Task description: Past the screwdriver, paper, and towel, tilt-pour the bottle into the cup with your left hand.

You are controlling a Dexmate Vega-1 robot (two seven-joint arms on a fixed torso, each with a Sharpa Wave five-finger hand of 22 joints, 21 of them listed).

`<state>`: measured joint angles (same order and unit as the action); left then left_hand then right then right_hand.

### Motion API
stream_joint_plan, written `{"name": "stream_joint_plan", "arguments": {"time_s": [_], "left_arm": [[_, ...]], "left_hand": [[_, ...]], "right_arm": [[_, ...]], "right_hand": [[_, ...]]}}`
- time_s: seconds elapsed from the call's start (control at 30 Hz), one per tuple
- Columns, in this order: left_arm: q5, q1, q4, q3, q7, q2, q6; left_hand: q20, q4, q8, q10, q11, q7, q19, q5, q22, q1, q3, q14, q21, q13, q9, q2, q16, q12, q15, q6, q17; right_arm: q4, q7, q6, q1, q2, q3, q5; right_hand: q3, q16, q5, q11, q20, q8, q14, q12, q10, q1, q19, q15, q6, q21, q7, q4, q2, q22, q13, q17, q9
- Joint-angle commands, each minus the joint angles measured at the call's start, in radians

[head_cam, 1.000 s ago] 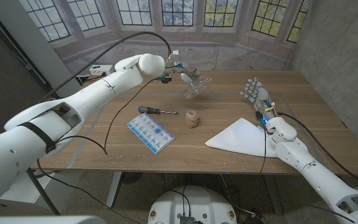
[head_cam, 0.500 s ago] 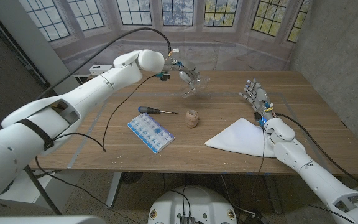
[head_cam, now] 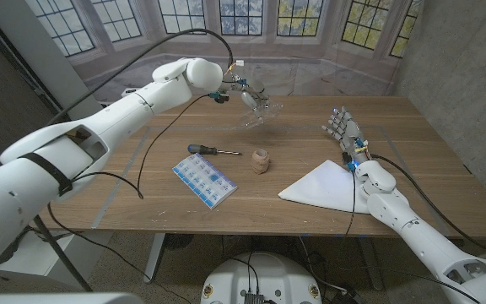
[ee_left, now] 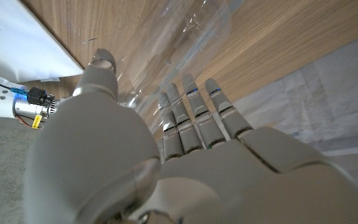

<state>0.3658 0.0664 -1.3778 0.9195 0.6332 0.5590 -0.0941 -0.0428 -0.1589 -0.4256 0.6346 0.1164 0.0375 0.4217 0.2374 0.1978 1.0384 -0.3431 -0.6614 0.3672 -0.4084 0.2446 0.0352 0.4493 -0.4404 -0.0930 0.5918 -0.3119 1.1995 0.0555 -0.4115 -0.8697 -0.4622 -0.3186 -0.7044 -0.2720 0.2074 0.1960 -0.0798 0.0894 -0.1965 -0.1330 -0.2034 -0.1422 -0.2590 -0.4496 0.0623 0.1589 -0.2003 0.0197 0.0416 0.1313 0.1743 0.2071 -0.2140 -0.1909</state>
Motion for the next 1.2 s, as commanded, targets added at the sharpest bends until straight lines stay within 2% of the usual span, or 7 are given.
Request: {"name": "stream_joint_plan", "arguments": {"time_s": [0.03,0.3,0.33,1.0,1.2], "left_arm": [[0.034,-0.046,0.02,0.021,0.066,-0.009,-0.029],[0.053,-0.066,0.023,0.033,0.101,-0.013,-0.041],[0.057,-0.07,0.023,0.036,0.109,-0.014,-0.04],[0.111,-0.103,0.019,0.058,0.173,-0.015,-0.052],[0.12,-0.12,0.038,0.066,0.2,-0.022,-0.053]], "left_hand": [[0.009,0.002,-0.038,0.057,0.048,-0.035,0.006,0.009,0.002,0.041,-0.007,-0.055,0.007,-0.013,0.002,-0.099,0.002,-0.008,-0.038,0.179,-0.032],[0.011,0.002,-0.043,0.068,0.052,-0.032,0.005,0.011,0.002,0.041,-0.006,-0.063,0.008,-0.022,0.002,-0.1,0.007,-0.014,-0.042,0.19,-0.039],[0.011,0.002,-0.047,0.068,0.012,-0.032,0.005,0.012,0.002,0.041,-0.006,-0.064,0.008,-0.026,0.004,-0.1,0.007,-0.015,-0.043,0.194,-0.041],[0.014,0.002,-0.063,0.085,0.016,-0.031,0.007,0.018,0.001,0.044,-0.011,-0.088,0.012,-0.043,0.011,-0.106,0.013,-0.024,-0.047,0.215,-0.047],[0.014,0.003,-0.065,0.09,0.016,-0.029,0.007,0.02,0.001,0.044,-0.012,-0.089,0.012,-0.048,0.012,-0.107,0.013,-0.027,-0.05,0.219,-0.05]], "right_arm": [[-0.048,0.019,-0.026,0.017,0.03,-0.004,-0.008],[-0.065,0.028,-0.038,0.024,0.039,-0.003,-0.012],[-0.067,0.029,-0.04,0.024,0.04,-0.002,-0.013],[-0.132,0.062,-0.078,0.04,0.08,0.0,-0.032],[-0.141,0.064,-0.087,0.04,0.088,0.0,-0.034]], "right_hand": [[-0.007,0.005,0.0,0.008,0.001,0.0,-0.009,-0.002,-0.005,0.01,-0.008,0.001,0.004,0.0,-0.005,-0.002,-0.002,0.002,0.002,-0.003,-0.001],[-0.008,0.005,0.0,0.006,0.001,0.0,-0.009,-0.003,-0.006,0.011,-0.008,-0.001,0.005,0.0,-0.005,-0.003,-0.002,0.002,0.002,-0.003,-0.001],[-0.008,0.005,0.0,0.007,0.002,0.0,-0.009,-0.003,-0.006,0.011,-0.008,0.0,0.005,0.0,-0.004,-0.003,-0.002,0.002,0.002,-0.003,-0.001],[-0.011,0.005,0.0,0.006,0.002,0.0,-0.01,-0.002,-0.006,0.014,-0.009,0.0,0.005,0.0,-0.005,-0.004,-0.003,0.002,0.002,-0.003,-0.001],[-0.011,0.005,0.0,0.009,0.002,0.0,-0.009,-0.002,-0.004,0.014,-0.009,0.001,0.004,0.0,-0.005,-0.004,-0.003,0.002,0.002,-0.003,-0.001]]}}
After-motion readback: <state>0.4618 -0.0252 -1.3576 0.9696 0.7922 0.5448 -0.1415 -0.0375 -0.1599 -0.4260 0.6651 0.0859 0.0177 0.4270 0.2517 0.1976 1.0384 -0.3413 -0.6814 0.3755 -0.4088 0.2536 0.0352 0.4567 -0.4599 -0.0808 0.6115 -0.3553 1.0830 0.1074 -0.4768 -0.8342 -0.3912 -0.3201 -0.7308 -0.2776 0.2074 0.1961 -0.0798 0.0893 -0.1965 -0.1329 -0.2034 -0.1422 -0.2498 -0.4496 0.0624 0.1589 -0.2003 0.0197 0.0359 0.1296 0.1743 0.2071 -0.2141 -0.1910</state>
